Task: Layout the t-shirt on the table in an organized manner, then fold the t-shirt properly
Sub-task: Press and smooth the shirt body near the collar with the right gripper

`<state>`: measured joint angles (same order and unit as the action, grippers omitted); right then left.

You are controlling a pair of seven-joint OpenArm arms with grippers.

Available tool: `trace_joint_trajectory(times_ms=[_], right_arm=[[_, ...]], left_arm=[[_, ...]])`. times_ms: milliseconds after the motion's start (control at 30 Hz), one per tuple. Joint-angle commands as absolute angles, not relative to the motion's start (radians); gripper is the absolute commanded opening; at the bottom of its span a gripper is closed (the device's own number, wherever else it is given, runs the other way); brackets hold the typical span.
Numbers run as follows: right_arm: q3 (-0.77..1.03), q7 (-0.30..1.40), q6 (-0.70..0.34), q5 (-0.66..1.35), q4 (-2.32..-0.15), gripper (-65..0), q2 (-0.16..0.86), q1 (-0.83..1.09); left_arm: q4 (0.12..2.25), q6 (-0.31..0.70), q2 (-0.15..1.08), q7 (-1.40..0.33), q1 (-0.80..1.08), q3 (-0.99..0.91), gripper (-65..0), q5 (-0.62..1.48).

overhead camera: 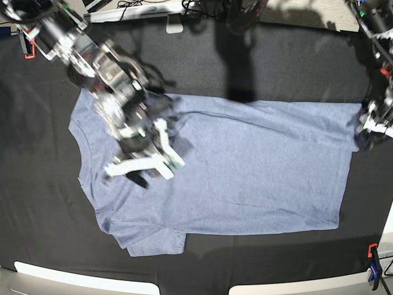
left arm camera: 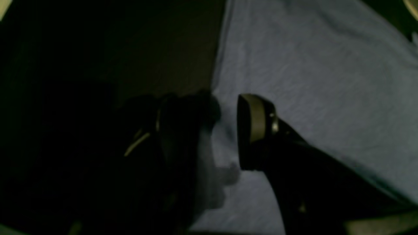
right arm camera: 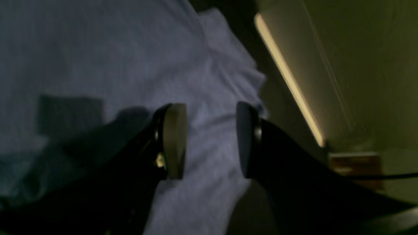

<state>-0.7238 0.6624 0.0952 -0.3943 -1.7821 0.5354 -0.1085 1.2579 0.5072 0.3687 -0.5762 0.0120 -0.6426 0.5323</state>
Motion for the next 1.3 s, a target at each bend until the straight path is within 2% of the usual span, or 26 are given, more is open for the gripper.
trace_joint_trajectory(times_ms=[0,133,233,400,433,567,867,1100,1267], right_arm=[[-0.715,0.656,0.106,-0.423,-1.831,-42.2,0.562,-0.095],[-0.713,0.693,0.105,-0.443,-1.940,-44.3,0.646,0.024],[-0.712,0.699,0.089,-0.442,-1.949,-45.8,0.671,0.091],[-0.698,0.696,0.079,-0.423,-1.901,-63.2,0.651,0.125],[-0.691,0.695,0.078,-0.402,-1.888,-65.0,0.640,0.125],[-0.667,0.675,-0.008,-0.351,-1.835,-65.0,0.590,0.117],[-0.667,0.623,-0.091,-0.276,-1.670,-65.0,0.431,-0.005],[-0.667,0.591,-0.089,-0.277,-1.588,-65.0,0.245,-0.138],[-0.667,0.672,-0.090,-0.281,-1.614,-65.0,0.197,-0.174]], left_arm=[[1.273,0.517,0.395,-0.548,0.006,-0.646,-38.3,0.551],[1.273,0.517,0.399,-0.546,0.028,-0.646,-38.3,0.551],[1.273,0.517,0.396,-0.546,0.031,-0.646,-38.3,0.551],[1.273,0.517,0.396,-0.546,0.031,-0.646,-38.3,0.551],[1.273,0.517,0.396,-0.546,0.031,-0.646,-38.3,0.551],[1.273,0.517,0.397,-0.543,0.031,-0.646,-38.3,0.551],[1.273,0.517,0.397,-0.514,0.031,-0.646,-38.3,0.551],[1.273,0.517,0.397,-0.516,0.033,-0.646,-38.3,0.551],[1.273,0.545,0.400,-0.570,0.034,-0.646,-38.3,0.551]])
